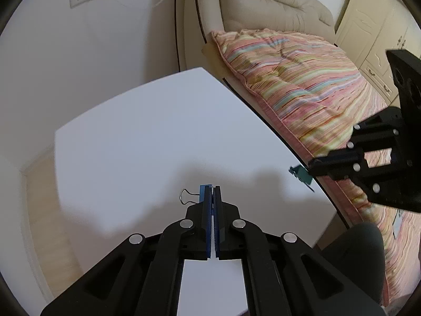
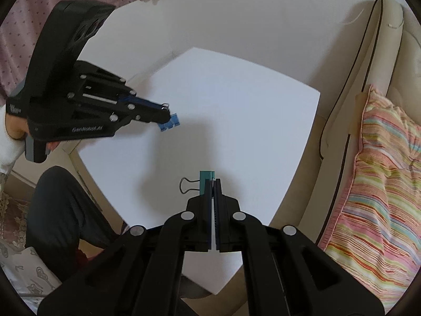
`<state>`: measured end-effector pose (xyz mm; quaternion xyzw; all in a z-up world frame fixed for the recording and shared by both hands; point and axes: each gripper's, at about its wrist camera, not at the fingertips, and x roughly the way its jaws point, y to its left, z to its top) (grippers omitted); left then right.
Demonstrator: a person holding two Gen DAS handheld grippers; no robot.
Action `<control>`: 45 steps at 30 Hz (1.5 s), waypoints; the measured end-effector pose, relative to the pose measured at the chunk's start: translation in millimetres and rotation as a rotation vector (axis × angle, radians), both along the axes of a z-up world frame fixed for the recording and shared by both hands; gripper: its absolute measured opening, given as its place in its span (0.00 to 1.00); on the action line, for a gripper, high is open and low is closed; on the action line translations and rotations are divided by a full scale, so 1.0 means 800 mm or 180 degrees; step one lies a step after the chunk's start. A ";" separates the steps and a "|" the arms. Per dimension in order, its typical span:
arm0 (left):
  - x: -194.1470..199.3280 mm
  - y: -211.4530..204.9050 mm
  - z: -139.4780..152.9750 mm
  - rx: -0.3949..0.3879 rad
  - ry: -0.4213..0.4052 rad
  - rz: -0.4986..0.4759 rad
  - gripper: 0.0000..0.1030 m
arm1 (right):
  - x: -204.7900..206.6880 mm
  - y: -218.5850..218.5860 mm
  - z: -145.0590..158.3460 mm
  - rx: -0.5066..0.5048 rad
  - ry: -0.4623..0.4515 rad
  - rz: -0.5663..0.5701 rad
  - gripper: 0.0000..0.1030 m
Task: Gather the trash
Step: 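Carry both clips over the wastebasket and open the right gripper while the left holds the blue clip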
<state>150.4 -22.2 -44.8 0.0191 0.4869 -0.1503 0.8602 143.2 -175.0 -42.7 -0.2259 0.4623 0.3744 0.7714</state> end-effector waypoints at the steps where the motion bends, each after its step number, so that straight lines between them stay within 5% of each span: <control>1: -0.008 0.000 0.004 0.0016 -0.0025 -0.0002 0.01 | -0.008 0.002 0.006 0.0023 -0.0029 0.0016 0.01; 7: -0.065 -0.007 0.028 0.0157 -0.0201 -0.0038 0.01 | -0.054 0.008 0.033 0.0124 -0.0162 0.0118 0.01; 24: -0.207 -0.028 0.047 0.0013 -0.0539 0.0027 0.01 | -0.179 -0.007 0.053 0.0374 -0.0293 0.0235 0.01; 45: -0.298 -0.017 0.019 -0.0194 -0.0472 0.0254 0.01 | -0.259 -0.006 -0.009 0.0412 0.0087 0.0304 0.01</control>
